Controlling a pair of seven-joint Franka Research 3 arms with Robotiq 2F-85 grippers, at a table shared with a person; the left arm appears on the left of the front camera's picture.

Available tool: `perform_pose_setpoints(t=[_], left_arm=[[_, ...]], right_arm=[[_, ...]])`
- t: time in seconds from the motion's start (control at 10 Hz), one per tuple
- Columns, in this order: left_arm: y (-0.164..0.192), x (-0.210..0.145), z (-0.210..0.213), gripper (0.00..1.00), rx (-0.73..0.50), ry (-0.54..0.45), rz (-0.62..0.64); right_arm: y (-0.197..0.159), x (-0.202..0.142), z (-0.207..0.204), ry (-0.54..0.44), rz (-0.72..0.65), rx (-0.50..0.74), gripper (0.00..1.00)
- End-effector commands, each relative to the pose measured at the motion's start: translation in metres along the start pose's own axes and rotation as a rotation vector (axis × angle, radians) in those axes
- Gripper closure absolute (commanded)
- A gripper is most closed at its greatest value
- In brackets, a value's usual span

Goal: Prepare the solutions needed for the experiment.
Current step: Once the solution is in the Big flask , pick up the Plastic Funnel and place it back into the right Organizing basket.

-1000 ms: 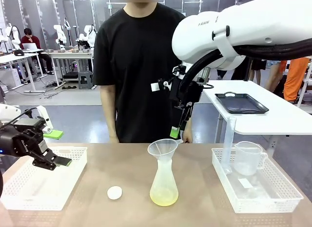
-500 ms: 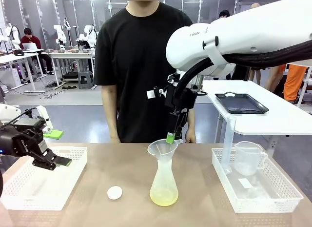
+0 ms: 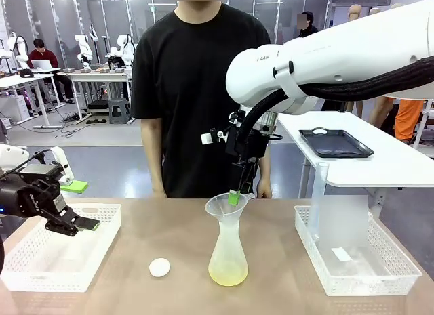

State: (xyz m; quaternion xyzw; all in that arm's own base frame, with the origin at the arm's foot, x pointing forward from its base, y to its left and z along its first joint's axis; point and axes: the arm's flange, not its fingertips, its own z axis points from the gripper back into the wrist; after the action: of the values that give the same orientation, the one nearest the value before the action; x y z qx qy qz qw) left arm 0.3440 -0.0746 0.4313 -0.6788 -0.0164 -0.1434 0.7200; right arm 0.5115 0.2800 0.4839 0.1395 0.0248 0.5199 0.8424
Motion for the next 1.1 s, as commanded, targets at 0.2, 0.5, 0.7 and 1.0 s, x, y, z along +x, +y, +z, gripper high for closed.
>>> perform_pose_setpoints(t=[0.2,0.5,0.7,1.0], left_arm=[[-0.004,0.001,-0.001,0.00,-0.003,-0.002,-0.002],[-0.004,0.001,-0.001,0.00,-0.003,-0.002,-0.002],[-0.004,0.001,-0.001,0.00,-0.003,-0.002,-0.002],[-0.004,0.001,-0.001,0.00,-0.003,-0.002,-0.002]], right_arm=[[0.000,0.011,0.001,0.052,-0.025,-0.011,0.27],[0.004,0.012,-0.001,0.055,-0.037,-0.009,0.52],[0.008,0.011,-0.003,0.055,-0.044,-0.010,0.68],[0.011,0.009,-0.004,0.047,-0.057,-0.017,0.94]])
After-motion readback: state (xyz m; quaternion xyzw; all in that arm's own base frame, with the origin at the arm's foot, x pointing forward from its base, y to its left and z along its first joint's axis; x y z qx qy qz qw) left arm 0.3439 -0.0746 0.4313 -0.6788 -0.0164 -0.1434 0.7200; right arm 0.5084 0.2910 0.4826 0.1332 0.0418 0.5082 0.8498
